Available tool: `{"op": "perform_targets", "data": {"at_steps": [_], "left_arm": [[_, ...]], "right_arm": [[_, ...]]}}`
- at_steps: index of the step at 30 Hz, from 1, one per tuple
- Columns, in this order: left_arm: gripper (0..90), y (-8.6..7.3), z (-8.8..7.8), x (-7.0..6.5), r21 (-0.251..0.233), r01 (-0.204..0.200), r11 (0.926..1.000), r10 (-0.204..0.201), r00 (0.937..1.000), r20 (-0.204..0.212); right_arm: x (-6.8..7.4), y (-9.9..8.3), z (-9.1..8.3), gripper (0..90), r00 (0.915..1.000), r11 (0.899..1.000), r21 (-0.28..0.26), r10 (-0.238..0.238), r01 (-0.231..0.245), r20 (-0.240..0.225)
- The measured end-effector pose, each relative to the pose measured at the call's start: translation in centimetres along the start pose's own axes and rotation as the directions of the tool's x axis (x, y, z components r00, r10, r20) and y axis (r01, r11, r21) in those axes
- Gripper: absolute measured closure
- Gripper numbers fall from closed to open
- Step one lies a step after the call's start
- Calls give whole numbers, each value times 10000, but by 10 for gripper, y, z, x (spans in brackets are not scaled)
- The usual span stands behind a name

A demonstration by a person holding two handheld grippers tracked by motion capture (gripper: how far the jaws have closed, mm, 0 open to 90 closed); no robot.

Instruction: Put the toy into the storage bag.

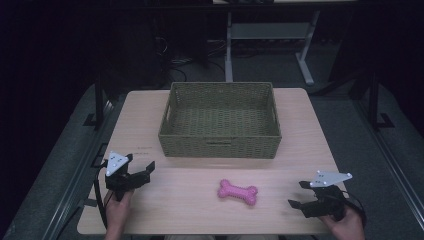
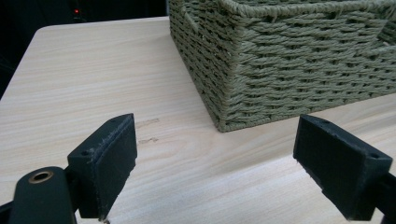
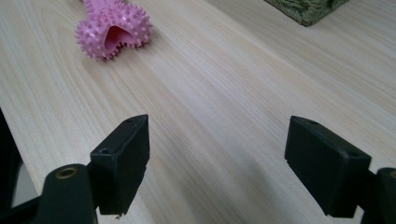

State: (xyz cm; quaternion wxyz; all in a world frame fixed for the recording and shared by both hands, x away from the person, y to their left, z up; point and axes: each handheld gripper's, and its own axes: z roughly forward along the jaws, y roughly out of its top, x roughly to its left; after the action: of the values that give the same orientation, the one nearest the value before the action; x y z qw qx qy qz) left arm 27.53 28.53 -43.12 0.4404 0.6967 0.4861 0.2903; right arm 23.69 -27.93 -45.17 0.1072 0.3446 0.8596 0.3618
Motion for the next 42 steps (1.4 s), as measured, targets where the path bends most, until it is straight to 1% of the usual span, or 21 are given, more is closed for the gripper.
{"op": "perform_targets", "data": {"at_steps": [5,8,10,12,18,23,24,26,27,28,30,36,41,42], "left_arm": [[130,0,0,-1,35,-48,10000,48,10000,8],[130,0,1,-2,84,-82,9999,81,10000,55],[130,0,0,-3,35,-100,9999,100,9999,39],[130,0,-1,-2,56,-87,9999,87,9999,123],[130,0,-2,-2,-14,-91,10000,91,9999,105],[130,-1,-3,-2,-38,-71,10000,71,10000,51],[130,-1,-4,-2,-58,-63,10000,63,10000,46],[130,-1,-5,-1,-42,-92,9999,92,10000,38],[130,-1,-5,-1,-42,-92,9999,92,10000,38],[130,-1,-5,-1,-70,-49,10000,49,10000,34],[130,-1,-5,-1,-82,-44,10000,44,10000,16],[130,-1,-5,0,-88,-51,9999,52,10000,14],[130,-1,-5,-1,-83,-47,10000,47,10000,20],[130,-1,-5,-1,-78,-68,9999,68,10000,15]], "right_arm": [[1,1,2,217,9999,9999,49,-102,103,-75],[4,4,1,216,9998,9999,59,-157,158,-152],[8,8,1,212,9997,9999,59,-160,161,-187],[11,11,1,212,9993,9996,64,-286,287,-252],[20,21,4,207,9973,9978,125,-649,654,-353],[25,26,6,206,9956,9963,243,-814,826,-458],[27,29,8,205,9947,9948,390,-919,938,-465],[29,33,9,204,9932,9932,432,-1060,1081,-477],[29,33,9,204,9932,9932,432,-1060,1081,-477],[30,37,11,203,9922,9918,531,-1131,1159,-526],[31,41,13,202,9903,9896,603,-1270,1303,-556],[34,49,17,202,9864,9855,795,-1434,1498,-805],[36,54,18,202,9836,9824,867,-1577,1652,-874],[38,57,19,202,9819,9806,927,-1642,1729,-944]]}}
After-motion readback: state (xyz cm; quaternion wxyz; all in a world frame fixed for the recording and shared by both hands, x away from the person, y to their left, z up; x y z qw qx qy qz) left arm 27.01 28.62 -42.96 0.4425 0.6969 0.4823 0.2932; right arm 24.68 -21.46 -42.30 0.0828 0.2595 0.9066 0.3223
